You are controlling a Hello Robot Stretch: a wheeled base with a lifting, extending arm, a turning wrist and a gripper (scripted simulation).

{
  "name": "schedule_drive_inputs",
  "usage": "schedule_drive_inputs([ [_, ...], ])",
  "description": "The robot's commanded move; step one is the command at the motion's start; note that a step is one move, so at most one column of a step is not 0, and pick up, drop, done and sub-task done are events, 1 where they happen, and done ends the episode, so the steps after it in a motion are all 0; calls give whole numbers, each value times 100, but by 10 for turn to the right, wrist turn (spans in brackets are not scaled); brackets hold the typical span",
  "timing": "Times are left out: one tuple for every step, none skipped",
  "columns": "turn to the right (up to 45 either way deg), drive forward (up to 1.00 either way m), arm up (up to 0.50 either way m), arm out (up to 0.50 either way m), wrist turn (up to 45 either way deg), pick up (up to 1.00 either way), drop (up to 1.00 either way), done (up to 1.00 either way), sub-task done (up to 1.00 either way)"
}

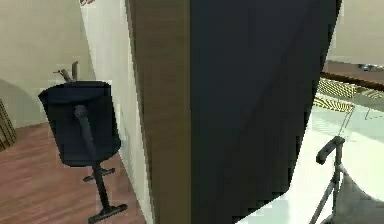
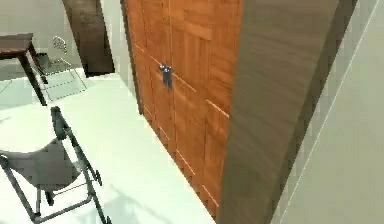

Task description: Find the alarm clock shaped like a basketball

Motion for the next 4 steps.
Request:
schedule_drive_inputs([
  [450, 0, 0, 0, 0, 0, 0, 0, 0],
  [270, 0, 0, 0, 0, 0, 0, 0, 0],
  [0, 60, 0, 0, 0, 0, 0, 0, 0],
  [-30, 0, 0, 0, 0, 0, 0, 0, 0],
])
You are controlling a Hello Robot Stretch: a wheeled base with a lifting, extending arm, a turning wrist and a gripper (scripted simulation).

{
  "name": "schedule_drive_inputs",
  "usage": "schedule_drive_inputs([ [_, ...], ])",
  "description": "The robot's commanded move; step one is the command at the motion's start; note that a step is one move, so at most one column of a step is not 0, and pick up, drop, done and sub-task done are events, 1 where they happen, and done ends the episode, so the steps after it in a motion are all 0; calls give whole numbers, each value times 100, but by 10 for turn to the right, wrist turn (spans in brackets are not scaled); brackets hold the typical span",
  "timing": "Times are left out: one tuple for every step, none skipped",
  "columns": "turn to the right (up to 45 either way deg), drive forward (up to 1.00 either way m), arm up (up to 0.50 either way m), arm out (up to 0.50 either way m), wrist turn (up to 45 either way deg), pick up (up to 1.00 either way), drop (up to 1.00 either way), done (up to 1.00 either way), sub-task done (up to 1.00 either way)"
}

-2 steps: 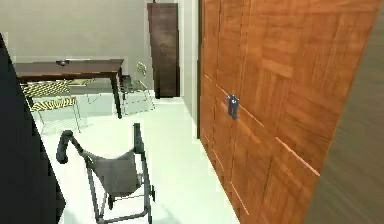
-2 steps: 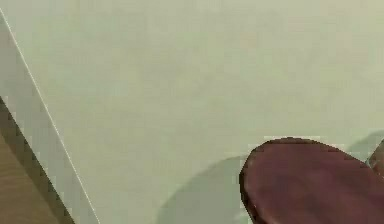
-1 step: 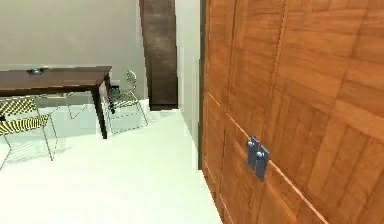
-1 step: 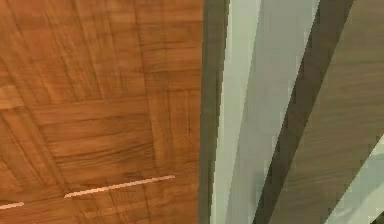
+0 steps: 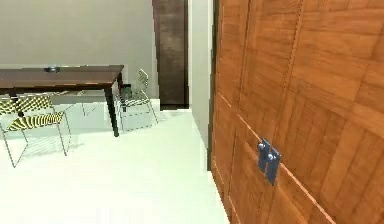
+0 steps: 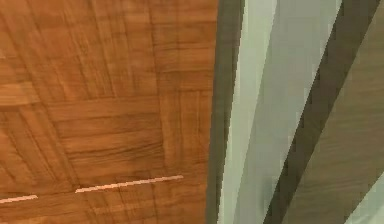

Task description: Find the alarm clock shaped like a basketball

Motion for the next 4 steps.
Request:
schedule_drive_inputs([
  [0, 100, 0, 0, 0, 0, 0, 0, 0],
  [-90, 0, 0, 0, 0, 0, 0, 0, 0],
  [0, 5, 0, 0, 0, 0, 0, 0, 0],
  [-450, 0, 0, 0, 0, 0, 0, 0, 0],
])
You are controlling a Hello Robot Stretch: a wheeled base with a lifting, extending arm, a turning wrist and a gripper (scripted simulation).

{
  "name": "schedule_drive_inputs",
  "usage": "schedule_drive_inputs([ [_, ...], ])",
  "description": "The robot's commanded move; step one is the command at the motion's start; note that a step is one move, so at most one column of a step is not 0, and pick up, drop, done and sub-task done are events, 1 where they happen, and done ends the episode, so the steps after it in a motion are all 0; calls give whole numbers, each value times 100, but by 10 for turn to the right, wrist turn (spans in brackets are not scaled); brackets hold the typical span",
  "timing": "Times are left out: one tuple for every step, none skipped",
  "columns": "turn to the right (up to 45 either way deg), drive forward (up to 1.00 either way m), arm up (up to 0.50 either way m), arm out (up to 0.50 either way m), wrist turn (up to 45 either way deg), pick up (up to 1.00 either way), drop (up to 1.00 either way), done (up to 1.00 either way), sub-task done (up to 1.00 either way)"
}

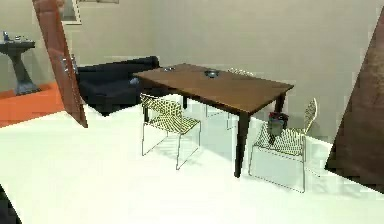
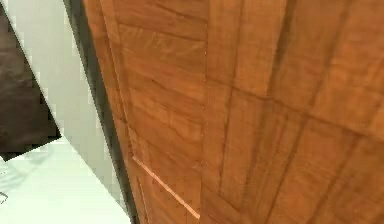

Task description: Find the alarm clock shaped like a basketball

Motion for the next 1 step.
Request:
schedule_drive_inputs([
  [-390, 0, 0, 0, 0, 0, 0, 0, 0],
])
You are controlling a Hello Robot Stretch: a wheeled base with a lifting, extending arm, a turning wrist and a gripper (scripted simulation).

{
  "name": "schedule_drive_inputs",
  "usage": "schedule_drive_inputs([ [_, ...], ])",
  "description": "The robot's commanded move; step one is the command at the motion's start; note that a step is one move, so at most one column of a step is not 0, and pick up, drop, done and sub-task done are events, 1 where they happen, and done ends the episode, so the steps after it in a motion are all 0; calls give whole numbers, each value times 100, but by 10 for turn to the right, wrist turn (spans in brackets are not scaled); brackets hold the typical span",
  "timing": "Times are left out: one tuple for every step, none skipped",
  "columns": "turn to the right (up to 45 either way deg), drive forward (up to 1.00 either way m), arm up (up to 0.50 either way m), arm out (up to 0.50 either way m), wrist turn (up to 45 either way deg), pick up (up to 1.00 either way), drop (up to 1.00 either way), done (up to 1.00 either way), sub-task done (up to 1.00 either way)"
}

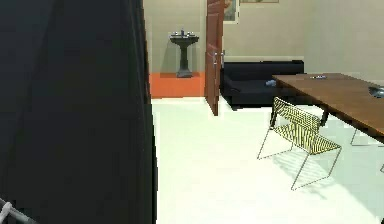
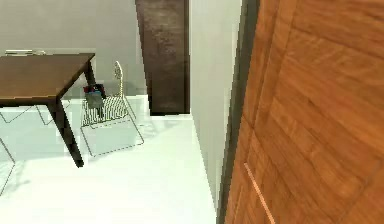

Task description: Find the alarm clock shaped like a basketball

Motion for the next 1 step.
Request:
schedule_drive_inputs([
  [0, 25, 0, 0, 0, 0, 0, 0, 0],
])
